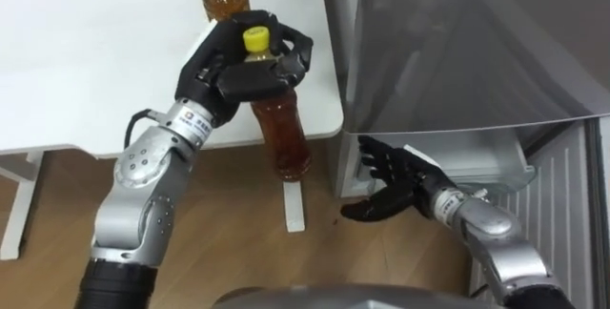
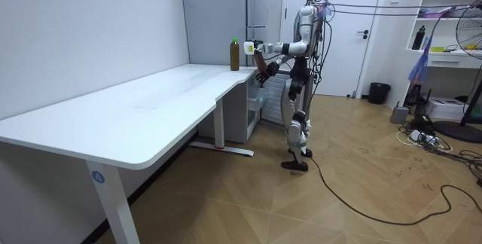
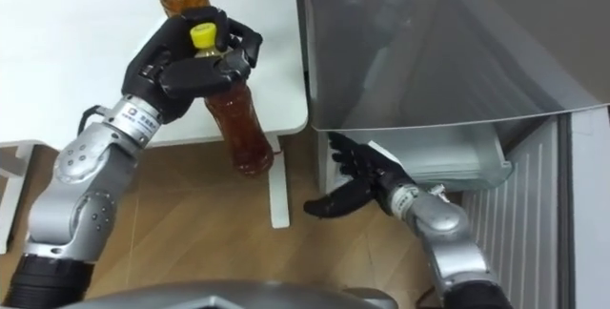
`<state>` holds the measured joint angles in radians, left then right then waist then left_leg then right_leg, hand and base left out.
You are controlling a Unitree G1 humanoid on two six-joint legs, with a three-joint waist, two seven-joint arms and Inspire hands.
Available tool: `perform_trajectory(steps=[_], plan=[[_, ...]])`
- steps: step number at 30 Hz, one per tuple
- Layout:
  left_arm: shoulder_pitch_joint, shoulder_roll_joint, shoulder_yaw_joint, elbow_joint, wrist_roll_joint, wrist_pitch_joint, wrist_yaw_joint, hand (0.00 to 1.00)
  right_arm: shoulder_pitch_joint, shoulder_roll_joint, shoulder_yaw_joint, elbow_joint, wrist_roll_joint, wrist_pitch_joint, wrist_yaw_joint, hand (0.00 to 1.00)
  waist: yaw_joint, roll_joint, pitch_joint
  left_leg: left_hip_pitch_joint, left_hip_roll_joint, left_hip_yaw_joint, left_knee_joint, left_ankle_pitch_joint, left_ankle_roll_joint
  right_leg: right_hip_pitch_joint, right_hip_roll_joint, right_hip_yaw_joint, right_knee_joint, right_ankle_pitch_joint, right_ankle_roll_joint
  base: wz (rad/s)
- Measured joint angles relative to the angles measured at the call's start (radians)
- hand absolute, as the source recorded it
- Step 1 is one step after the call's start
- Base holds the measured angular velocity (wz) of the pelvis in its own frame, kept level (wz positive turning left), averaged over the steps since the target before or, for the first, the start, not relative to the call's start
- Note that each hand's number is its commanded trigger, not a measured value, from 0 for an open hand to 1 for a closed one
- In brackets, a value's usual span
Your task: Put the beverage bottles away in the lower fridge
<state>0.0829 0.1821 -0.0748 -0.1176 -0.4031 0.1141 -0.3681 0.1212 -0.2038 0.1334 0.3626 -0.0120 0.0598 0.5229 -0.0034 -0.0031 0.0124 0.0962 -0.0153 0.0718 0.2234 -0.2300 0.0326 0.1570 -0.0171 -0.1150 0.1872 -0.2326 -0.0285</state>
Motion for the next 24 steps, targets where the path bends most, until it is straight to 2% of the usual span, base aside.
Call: perform_trajectory(steps=[4,6,10,13,20,24], plan=[[0.003,0.014,-0.005,0.000,0.000,0.000,-0.038,1.00,0.000,-0.018,0.000,-0.069,0.129,0.004,0.120,0.00,-0.001,-0.010,0.0031,-0.013,0.001,-0.005,0.011,0.000,0.000,-0.004,-0.001,-0.017,0.001,0.000,0.000,0.07],[0.003,0.022,-0.007,0.000,0.000,0.000,-0.045,1.00,0.001,-0.027,0.000,-0.070,0.168,0.021,0.149,0.00,0.001,-0.016,0.0060,-0.016,0.001,-0.008,0.014,0.000,0.000,-0.004,-0.001,-0.024,0.002,0.000,0.000,0.06],[0.003,0.042,-0.021,0.006,0.000,0.000,-0.056,1.00,0.001,-0.055,0.002,-0.073,0.178,0.032,0.230,0.00,0.006,-0.025,0.0069,-0.022,0.000,-0.017,0.016,0.000,-0.001,-0.012,-0.001,-0.024,0.004,0.000,0.000,0.02],[0.003,0.046,-0.042,0.010,-0.020,0.000,-0.059,1.00,0.001,-0.074,0.002,-0.098,0.183,0.050,0.292,0.00,0.007,-0.026,0.0064,-0.039,0.001,-0.018,0.025,0.000,-0.001,-0.026,-0.002,-0.023,0.014,0.000,0.000,0.00],[0.003,0.046,-0.091,0.022,-0.026,0.000,-0.091,1.00,-0.001,-0.076,0.003,-0.125,0.256,0.052,0.391,0.00,0.008,-0.029,0.0057,-0.039,0.002,-0.019,0.030,0.000,-0.001,-0.027,-0.002,-0.023,0.017,0.000,0.000,0.00],[0.002,0.062,-0.118,0.058,-0.089,0.000,-0.096,1.00,-0.003,-0.077,0.021,-0.135,0.293,0.056,0.402,0.00,-0.002,-0.031,0.0048,-0.034,0.002,-0.019,0.031,0.000,-0.001,-0.026,-0.002,-0.023,0.018,0.000,-0.001,0.00]])
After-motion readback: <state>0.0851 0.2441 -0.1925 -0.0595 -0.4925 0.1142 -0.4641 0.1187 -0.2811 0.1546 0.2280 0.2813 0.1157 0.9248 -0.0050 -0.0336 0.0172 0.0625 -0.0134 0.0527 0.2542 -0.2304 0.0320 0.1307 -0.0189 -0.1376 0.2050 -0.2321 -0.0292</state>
